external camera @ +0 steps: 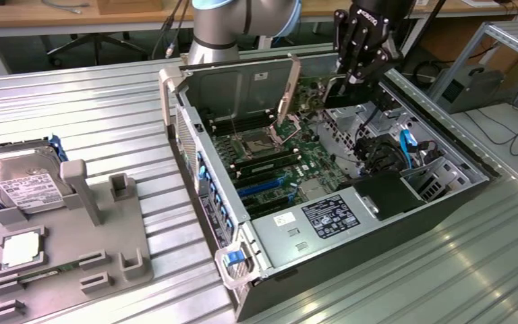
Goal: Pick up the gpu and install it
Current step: 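Insert the gpu into the slot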
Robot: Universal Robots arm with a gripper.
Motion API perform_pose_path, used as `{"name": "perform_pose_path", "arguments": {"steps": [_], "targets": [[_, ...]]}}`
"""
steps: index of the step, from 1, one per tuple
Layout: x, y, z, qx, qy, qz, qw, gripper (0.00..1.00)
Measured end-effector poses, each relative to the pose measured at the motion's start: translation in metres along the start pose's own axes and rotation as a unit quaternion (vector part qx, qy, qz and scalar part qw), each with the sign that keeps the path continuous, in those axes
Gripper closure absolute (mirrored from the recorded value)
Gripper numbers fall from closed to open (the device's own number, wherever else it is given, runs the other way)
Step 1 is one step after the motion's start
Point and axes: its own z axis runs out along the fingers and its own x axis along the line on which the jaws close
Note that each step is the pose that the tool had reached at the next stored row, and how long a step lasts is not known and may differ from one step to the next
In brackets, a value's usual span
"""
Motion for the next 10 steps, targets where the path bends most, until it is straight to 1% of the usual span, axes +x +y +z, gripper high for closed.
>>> {"name": "perform_pose_path", "arguments": {"steps": [6, 10], "targets": [[0.001, 0.0106, 0.0024, 0.0002, 0.0, -0.001, 1.0, 0.73], [0.002, 0.0217, 0.0042, 0.0007, -0.0001, -0.002, 1.0, 0.73]]}}
